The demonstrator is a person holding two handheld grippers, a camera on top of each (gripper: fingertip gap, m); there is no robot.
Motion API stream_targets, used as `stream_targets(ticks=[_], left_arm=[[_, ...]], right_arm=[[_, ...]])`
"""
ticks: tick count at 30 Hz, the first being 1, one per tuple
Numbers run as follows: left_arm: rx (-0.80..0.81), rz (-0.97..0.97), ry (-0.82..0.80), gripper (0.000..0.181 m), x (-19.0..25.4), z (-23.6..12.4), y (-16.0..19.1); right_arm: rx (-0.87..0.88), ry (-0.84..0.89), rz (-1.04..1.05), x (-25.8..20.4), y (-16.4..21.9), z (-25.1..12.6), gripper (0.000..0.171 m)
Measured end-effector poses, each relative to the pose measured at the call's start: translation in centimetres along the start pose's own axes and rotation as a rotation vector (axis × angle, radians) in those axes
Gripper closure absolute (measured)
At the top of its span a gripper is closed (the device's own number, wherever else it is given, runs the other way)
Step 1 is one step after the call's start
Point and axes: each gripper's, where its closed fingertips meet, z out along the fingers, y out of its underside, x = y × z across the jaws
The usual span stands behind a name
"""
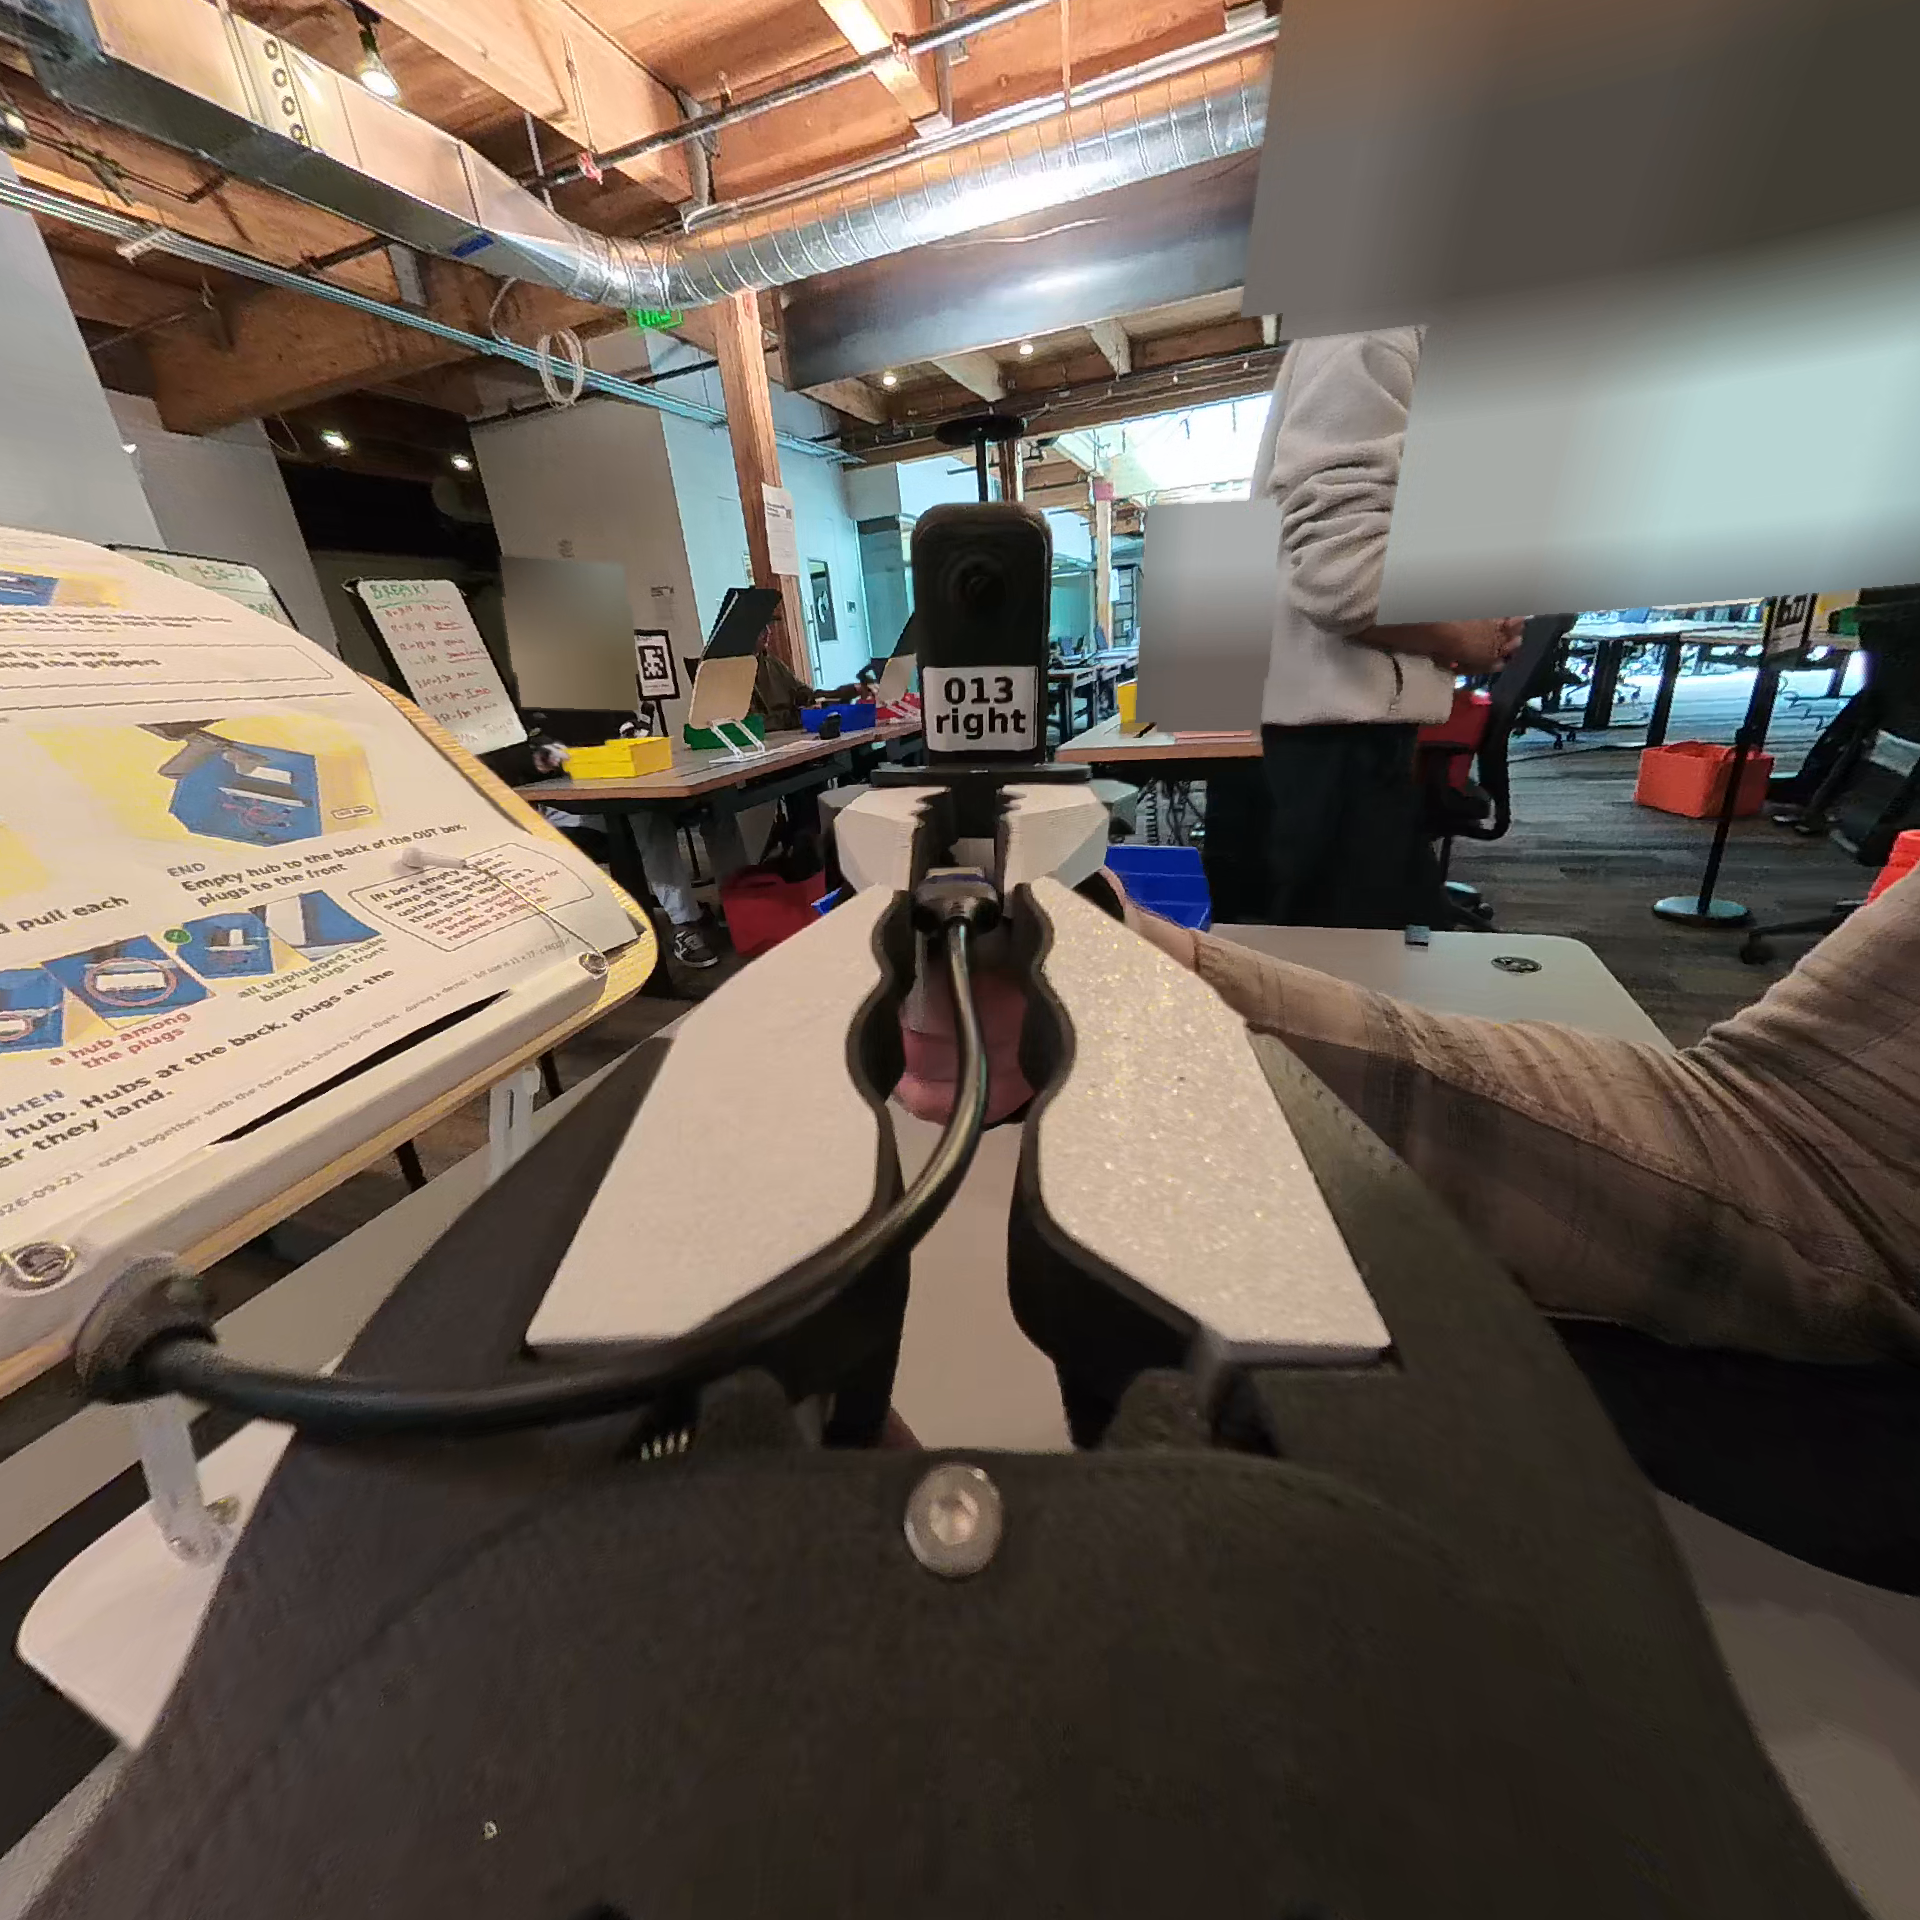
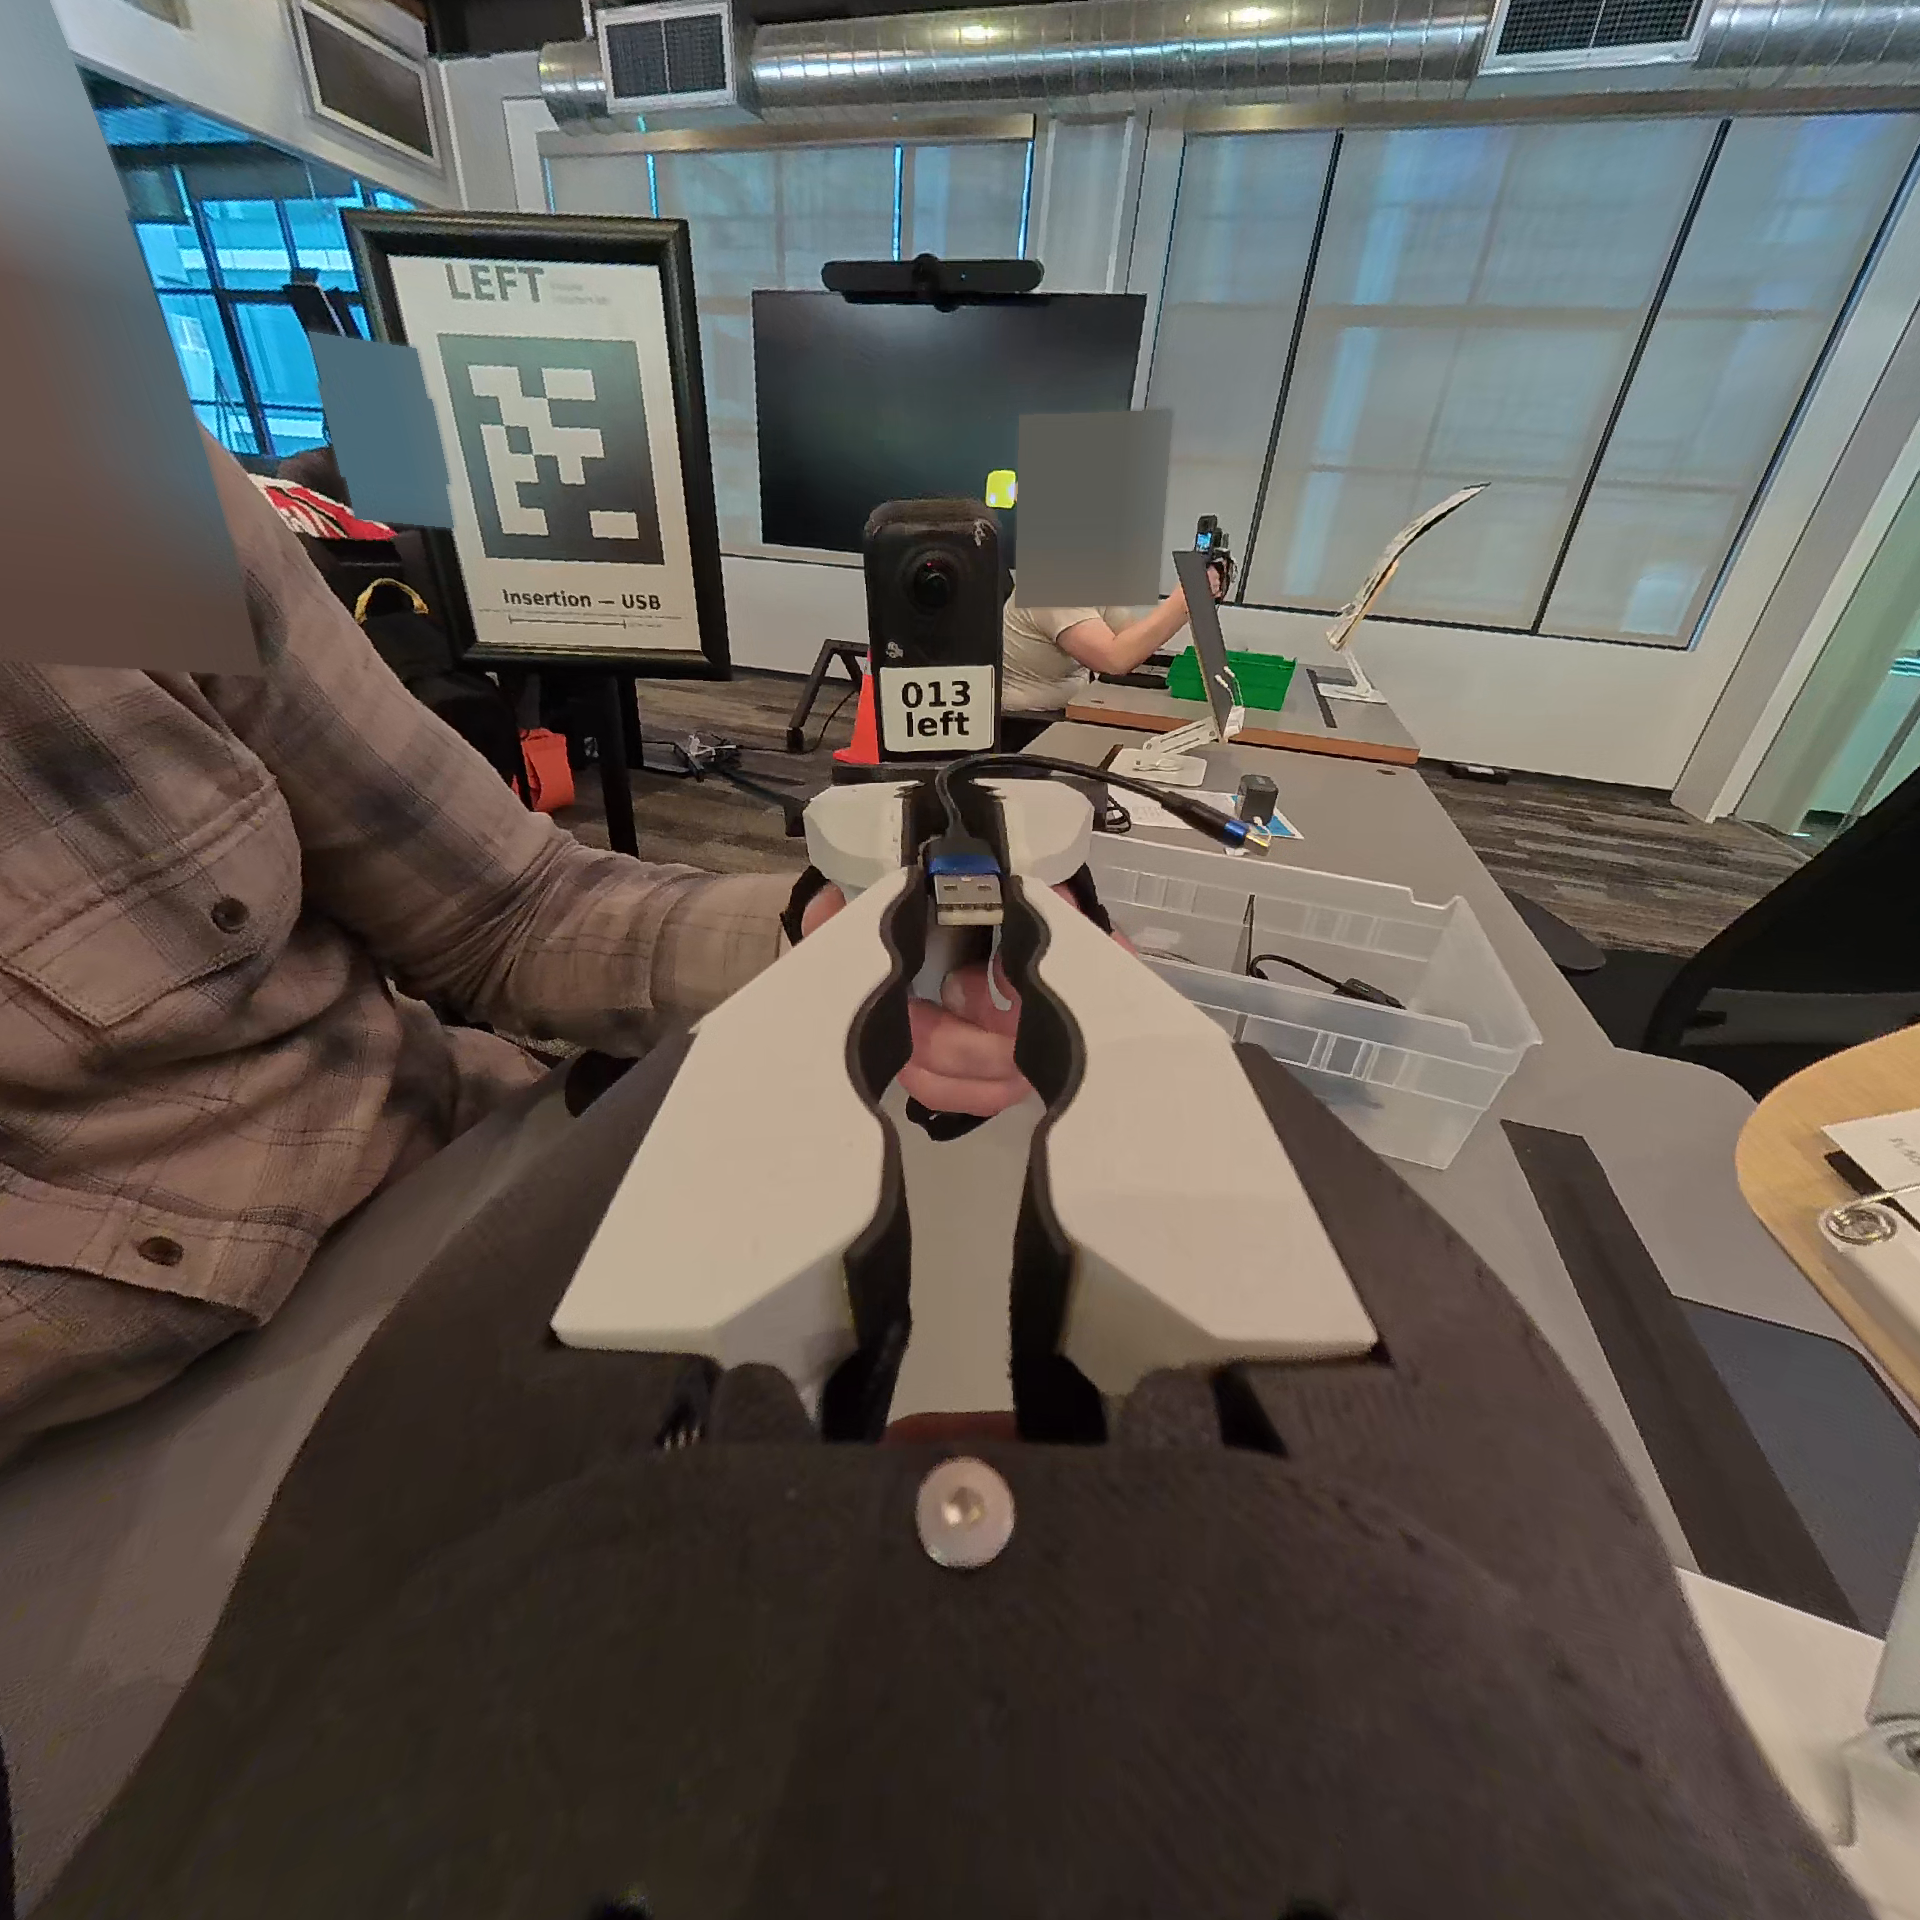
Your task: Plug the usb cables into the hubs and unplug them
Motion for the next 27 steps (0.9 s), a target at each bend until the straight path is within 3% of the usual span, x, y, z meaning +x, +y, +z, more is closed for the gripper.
stream_targets(ticks=[4, 13, 21, 27], left_arm=[[0.058, -0.052, 0.006, 0.166, -0.4, -0.4, -0.5], [0.473, -0.312, 0.217, 0.166, -2.4, -3.2, -6.4], [0.351, -0.065, 0.242, 0.166, -3.1, -1.4, -7.6], [0.306, 0.023, 0.170, 0.166, -4.8, -3.1, -7.3]], right_arm=[[0.011, 0.042, 0.003, 0.6, -0.3, 0.2, 0.152], [0.079, 0.098, -0.026, 0.9, -2.3, -1.9, 0.151], [-0.006, 0.203, -0.044, 2.3, -1.6, -2.8, 0.139], [-0.316, 0.304, -0.083, 3.3, 1.8, -2.0, 0.125]])
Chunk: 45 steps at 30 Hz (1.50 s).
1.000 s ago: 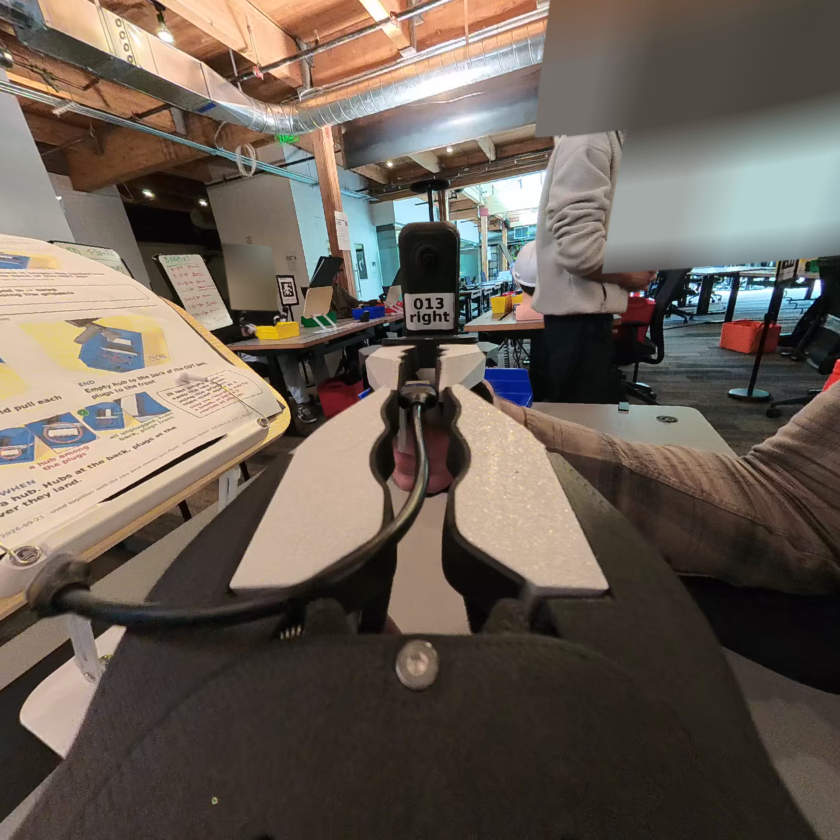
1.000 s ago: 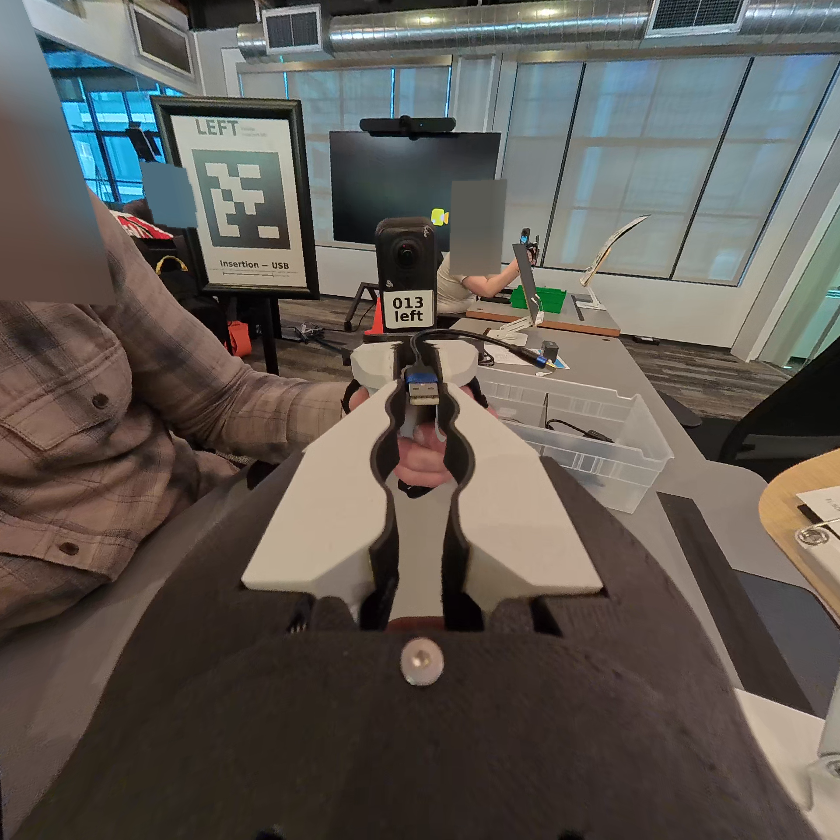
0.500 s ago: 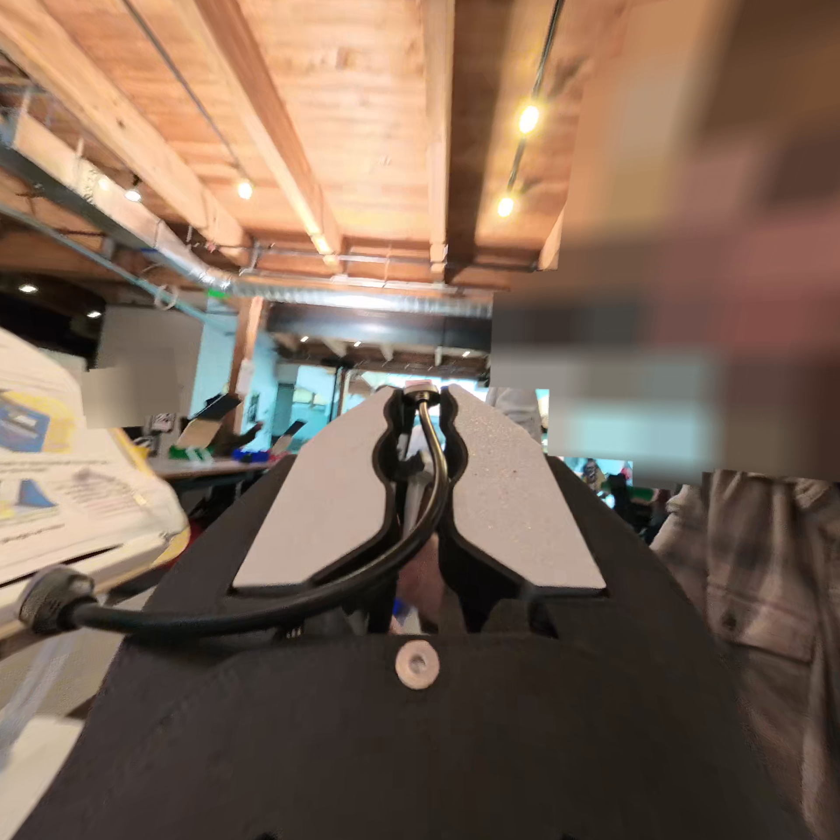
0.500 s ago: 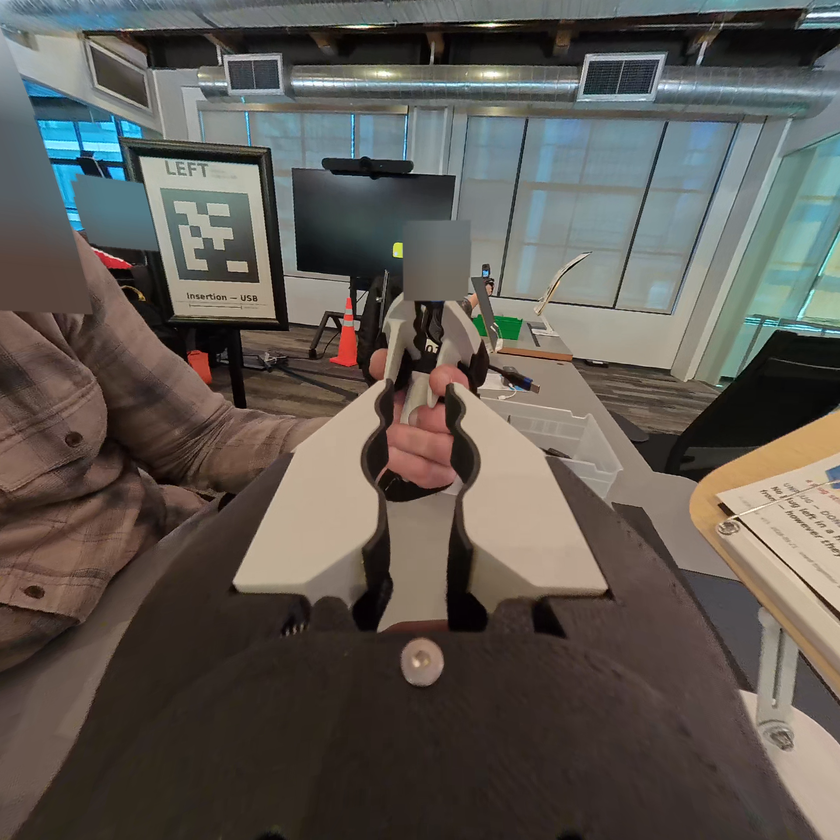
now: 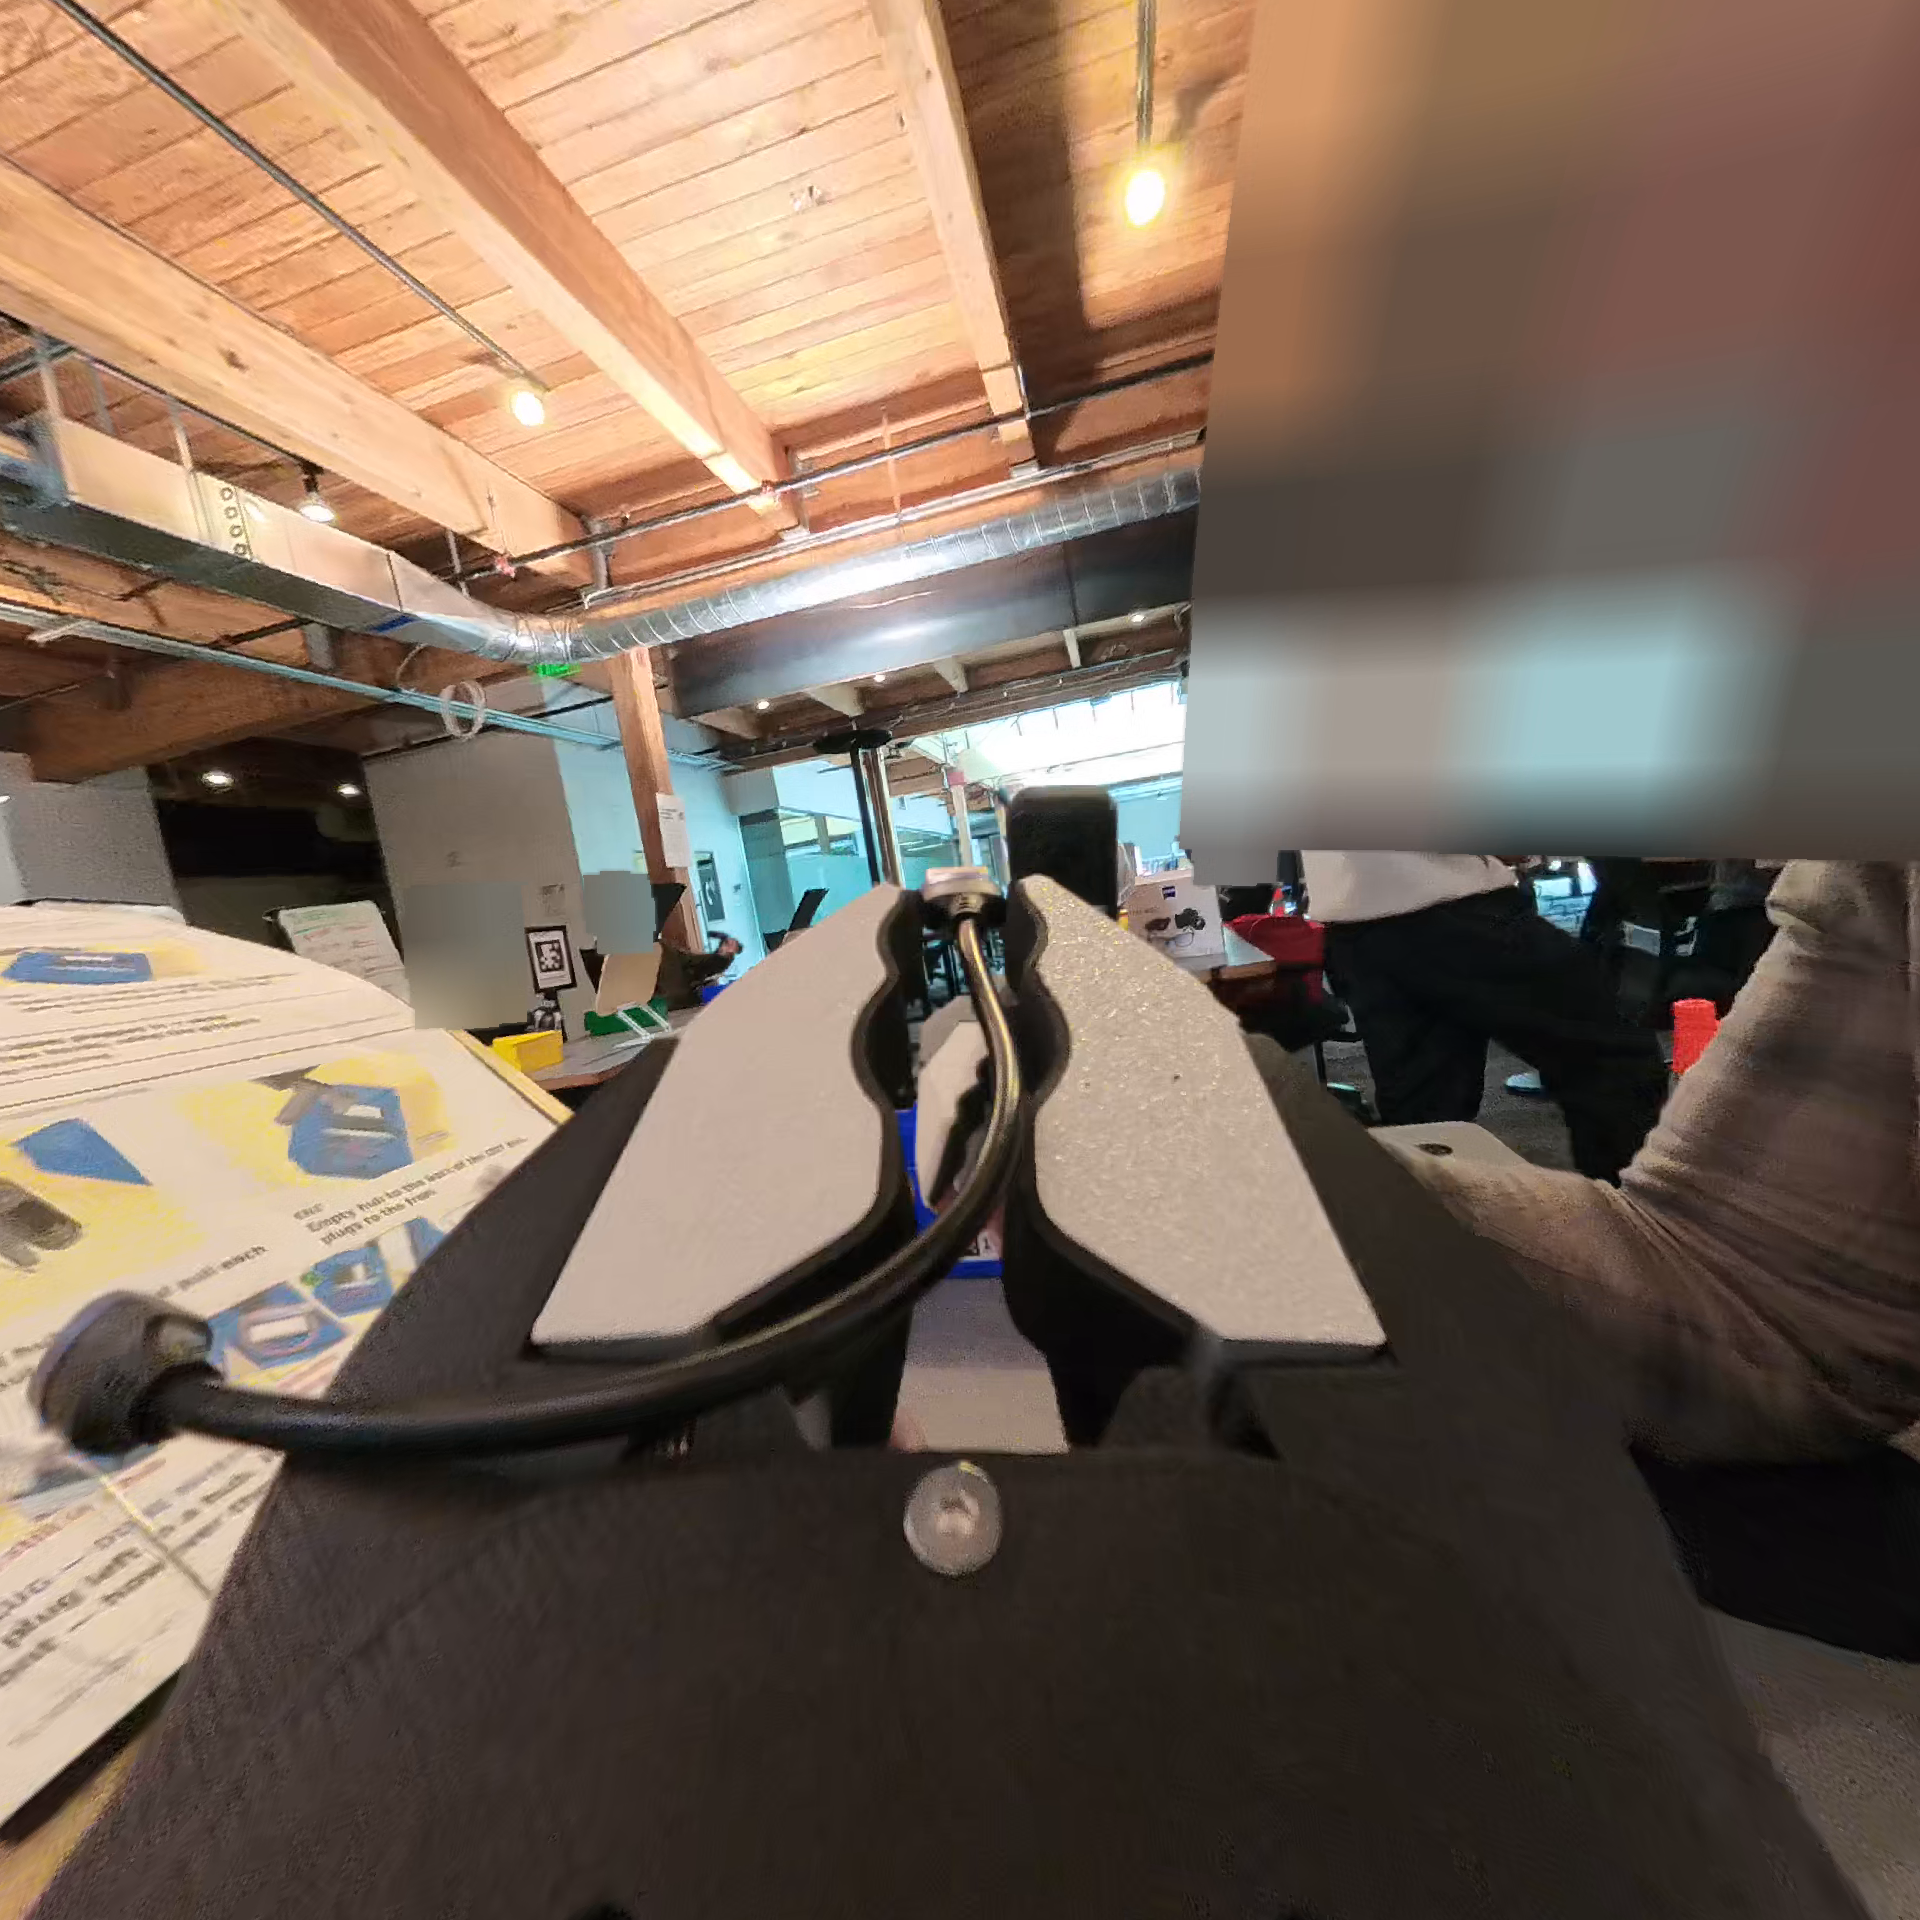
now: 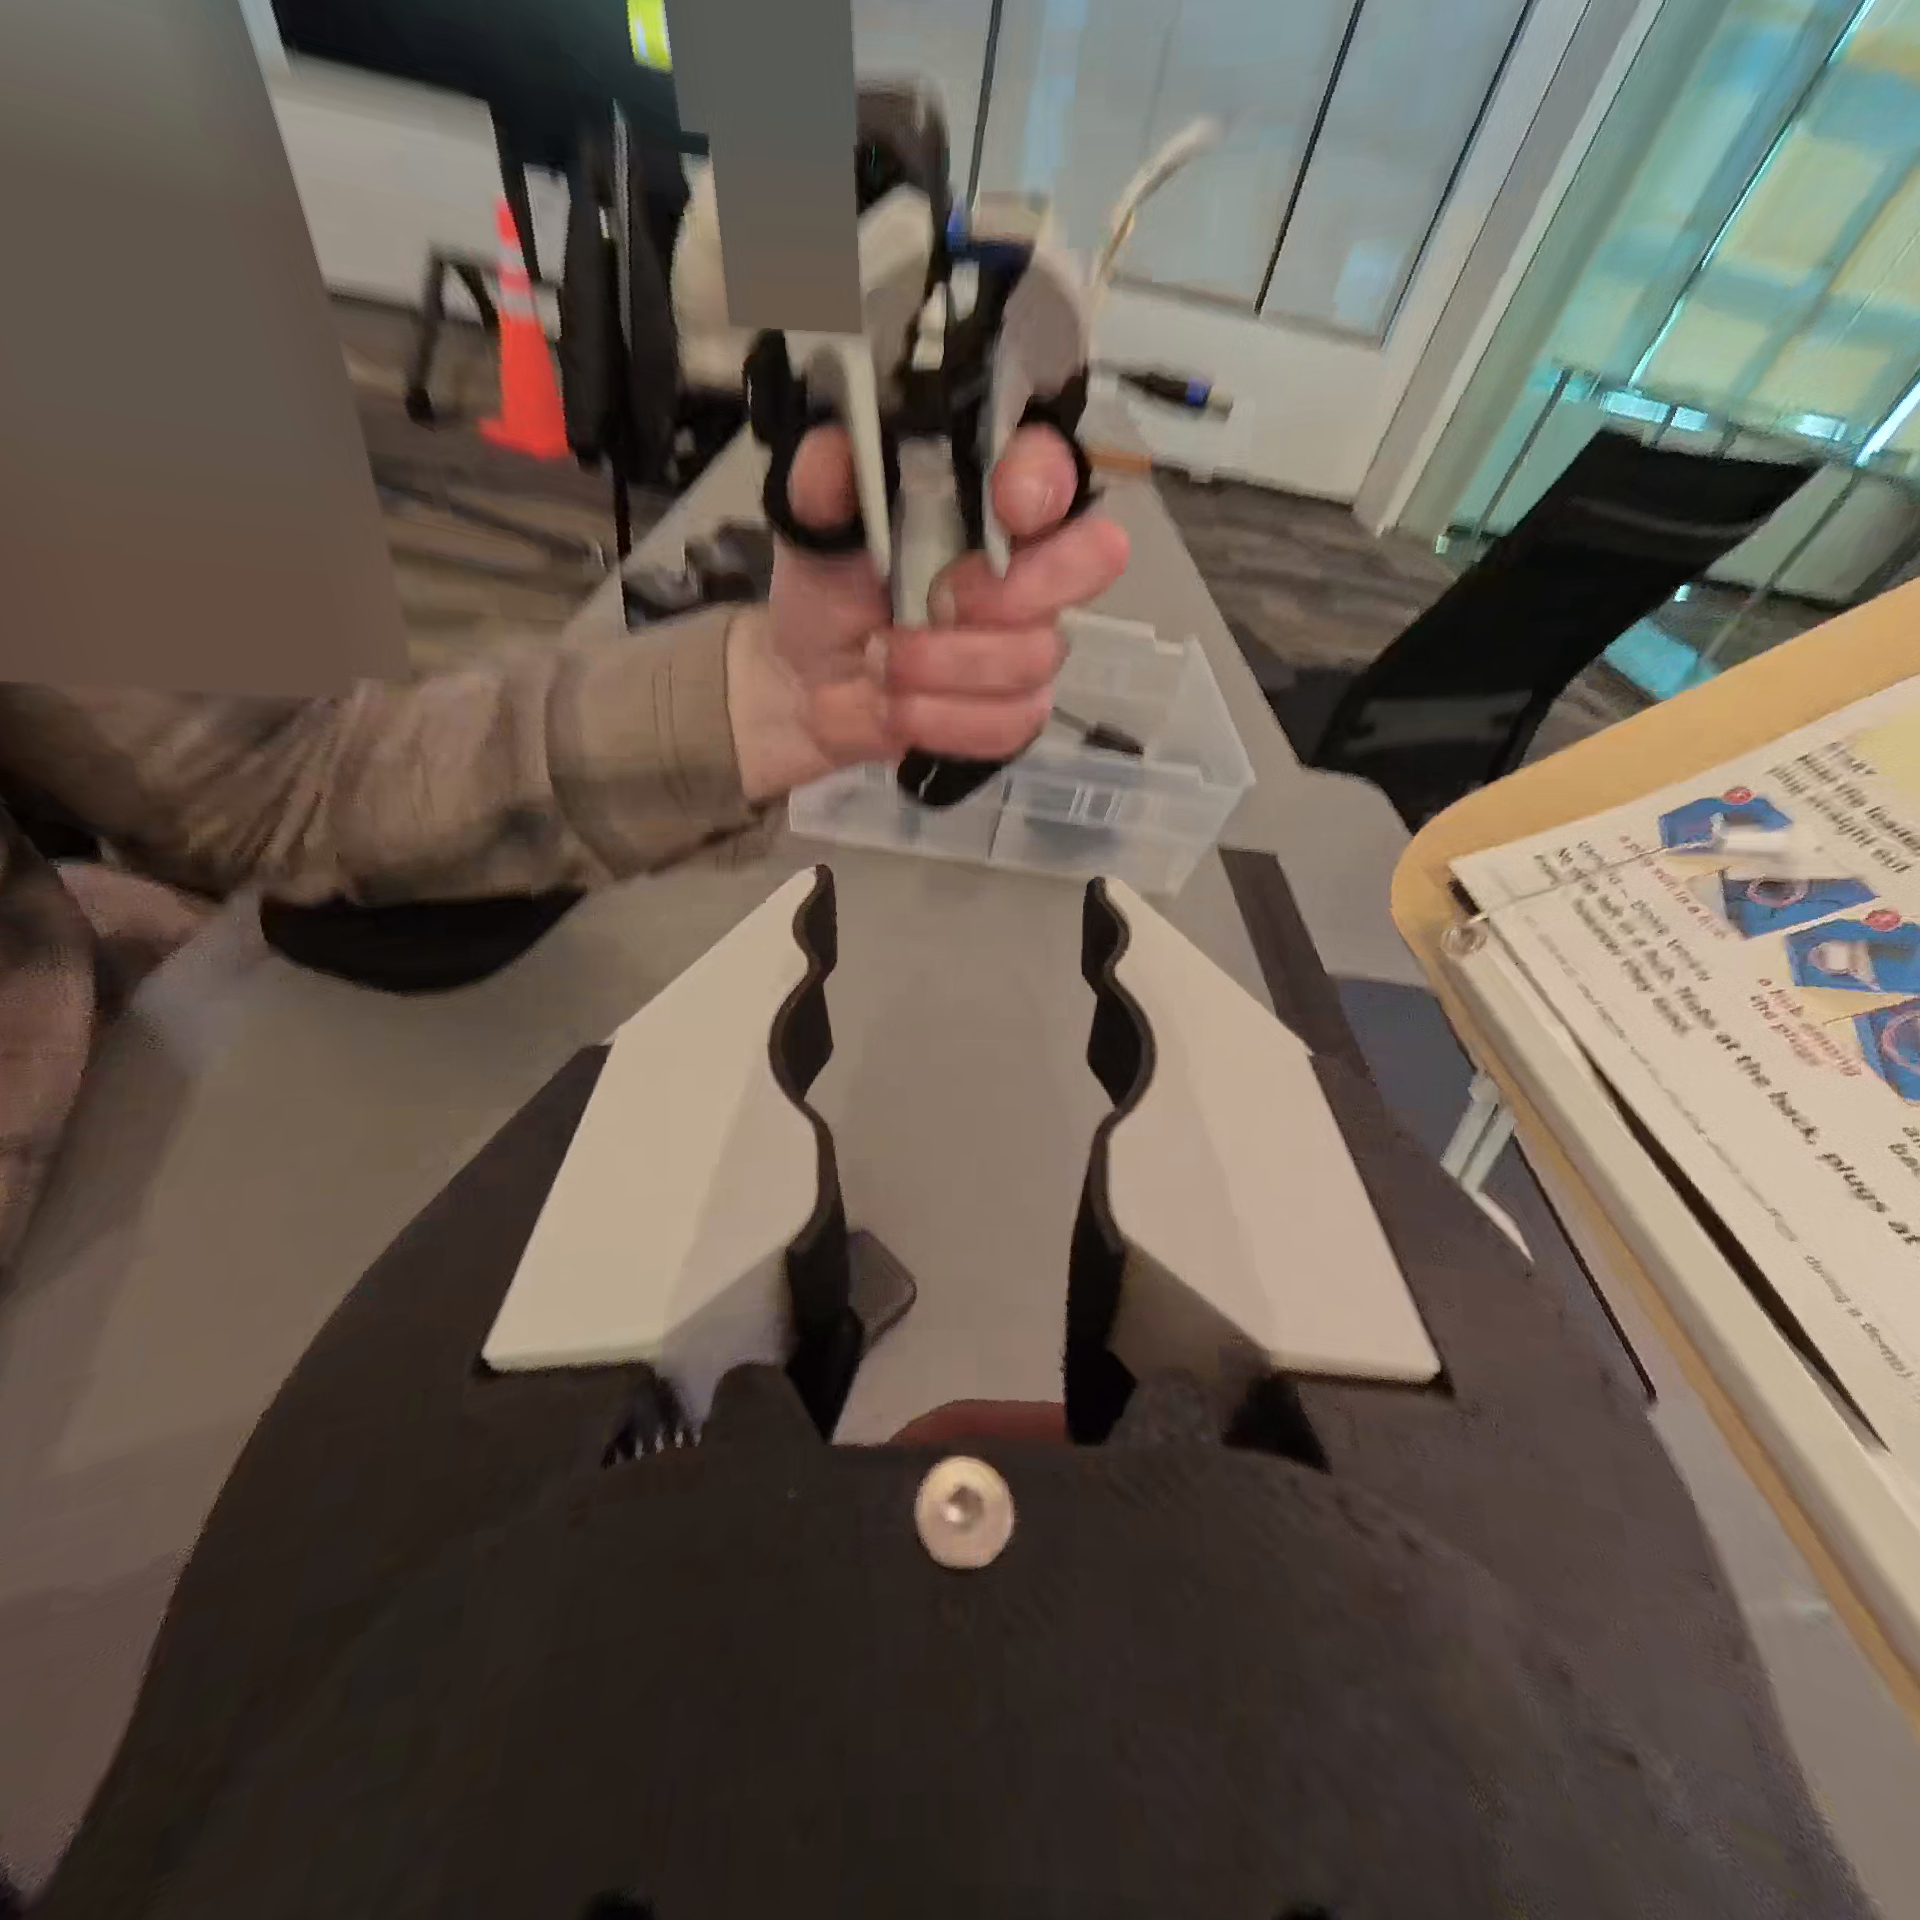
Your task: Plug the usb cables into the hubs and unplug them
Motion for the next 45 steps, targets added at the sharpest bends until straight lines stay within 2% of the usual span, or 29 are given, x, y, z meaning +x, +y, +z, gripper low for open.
stream_targets(ticks=[3, 7, 8, 11, 13, 16, 19, 24, 27, 32, 38, 45], left_arm=[[-0.019, 0.056, -0.028, 0.166, -0.4, -0.8, -0.9], [-0.024, 0.095, -0.041, 0.166, -0.4, -1.4, -1.8], [-0.021, 0.096, -0.043, 0.166, -0.5, -1.5, -1.9], [-0.049, 0.121, -0.061, 0.166, -0.7, -1.5, -1.6], [-0.040, 0.124, -0.062, 0.166, -0.6, -1.5, -1.8], [-0.023, 0.132, -0.062, 0.166, -0.4, -1.6, -2.4], [-0.030, 0.155, -0.067, 0.166, -0.1, -1.5, -2.7], [-0.010, 0.159, -0.058, 0.166, 0.3, -1.5, -3.3], [-0.005, 0.155, -0.052, 0.166, 0.4, -1.3, -3.3], [-0.022, 0.170, -0.064, 0.166, 0.2, -1.5, -3.1], [-0.041, 0.197, -0.119, 0.166, -0.8, -2.0, -3.0], [-0.126, 0.210, -0.138, 0.166, -1.2, -0.2, 0.2]], right_arm=[[-0.244, 0.019, 0.007, -0.4, 3.4, 0.8, 0.118], [-0.558, -0.025, 0.103, -3.5, 9.1, 0.3, 0.100], [-0.612, -0.015, 0.130, -4.3, 10.4, 0.0, 0.101], [-0.677, 0.016, 0.270, -6.9, 13.8, -0.6, 0.102], [-0.725, 0.103, 0.333, -7.7, 16.3, -0.8, 0.103], [-0.765, 0.231, 0.371, -8.8, 18.9, -0.4, 0.110], [-0.827, 0.351, 0.374, -9.5, 20.9, -0.2, 0.109], [-0.801, 0.473, 0.458, -9.6, 22.4, 0.3, 0.115], [-0.735, 0.525, 0.487, -9.0, 22.5, 0.7, 0.131], [-0.679, 0.532, 0.517, -8.5, 22.5, 0.6, 0.131], [-0.511, 0.553, 0.642, -6.9, 20.9, 0.0, 0.132], [-0.351, 0.626, 0.684, -3.8, 17.9, -2.4, 0.132]])
